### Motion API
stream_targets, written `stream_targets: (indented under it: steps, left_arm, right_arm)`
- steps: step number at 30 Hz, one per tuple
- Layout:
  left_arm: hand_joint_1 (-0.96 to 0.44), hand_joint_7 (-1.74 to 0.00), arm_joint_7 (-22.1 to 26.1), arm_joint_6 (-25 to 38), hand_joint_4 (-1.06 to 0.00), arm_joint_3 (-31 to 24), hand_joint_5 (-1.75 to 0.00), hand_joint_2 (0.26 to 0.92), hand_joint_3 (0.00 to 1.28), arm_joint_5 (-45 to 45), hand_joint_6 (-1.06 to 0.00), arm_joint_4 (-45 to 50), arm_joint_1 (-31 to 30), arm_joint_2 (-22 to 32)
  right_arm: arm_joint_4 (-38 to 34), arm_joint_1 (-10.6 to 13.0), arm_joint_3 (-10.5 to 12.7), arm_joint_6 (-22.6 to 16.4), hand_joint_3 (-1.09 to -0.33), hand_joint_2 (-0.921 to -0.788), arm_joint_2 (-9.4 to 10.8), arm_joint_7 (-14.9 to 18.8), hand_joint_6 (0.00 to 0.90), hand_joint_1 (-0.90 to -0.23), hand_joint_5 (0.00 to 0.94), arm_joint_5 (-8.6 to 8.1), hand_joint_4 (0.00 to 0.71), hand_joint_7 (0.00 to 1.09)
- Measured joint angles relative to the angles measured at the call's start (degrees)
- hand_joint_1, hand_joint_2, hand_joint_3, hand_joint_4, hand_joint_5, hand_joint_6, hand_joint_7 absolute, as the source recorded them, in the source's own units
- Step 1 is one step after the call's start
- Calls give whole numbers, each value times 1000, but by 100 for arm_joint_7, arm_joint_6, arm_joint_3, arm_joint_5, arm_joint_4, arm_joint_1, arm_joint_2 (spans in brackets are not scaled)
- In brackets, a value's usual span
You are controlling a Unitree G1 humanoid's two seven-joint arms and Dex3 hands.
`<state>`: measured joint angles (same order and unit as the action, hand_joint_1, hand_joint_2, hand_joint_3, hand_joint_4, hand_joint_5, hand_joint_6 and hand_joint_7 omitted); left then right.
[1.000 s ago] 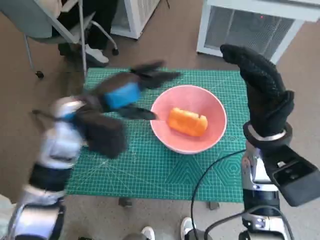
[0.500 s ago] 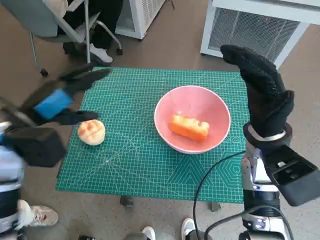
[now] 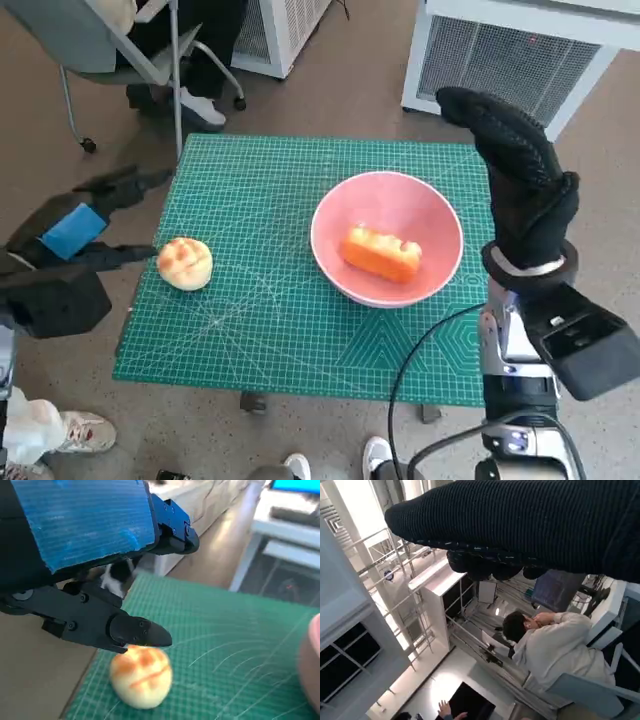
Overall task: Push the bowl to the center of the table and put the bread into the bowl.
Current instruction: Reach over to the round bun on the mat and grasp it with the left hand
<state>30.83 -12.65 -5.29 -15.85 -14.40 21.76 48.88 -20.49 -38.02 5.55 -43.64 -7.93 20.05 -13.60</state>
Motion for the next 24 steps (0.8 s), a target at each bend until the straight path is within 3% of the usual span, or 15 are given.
stream_targets:
  steps: [9,16,21,24]
  left_arm:
    - [-317,-96,-56,148,-263,530,-7,879,2,-266,-374,-706,241,-126]
    - [-241,-101,-135,345,-303,992,-18,873,0,-529,-404,-1314,623,-430]
    - [-218,-117,-257,433,-360,1334,-35,874,1,-798,-445,-1846,921,-640]
    - [-201,-139,-322,463,-457,1495,-55,877,2,-908,-494,-2077,1041,-733]
  right_arm:
    - [-137,-124,6,-63,-835,-921,-6,137,-1,-592,435,-42,-1,588]
    - [-156,-146,7,-62,-835,-921,-9,225,-1,-594,436,-171,-1,590]
    - [-149,-146,10,-60,-834,-921,-17,268,-1,-597,436,-205,-1,590]
    - [-123,-144,17,-56,-839,-921,-29,281,-1,-596,438,-211,-1,598]
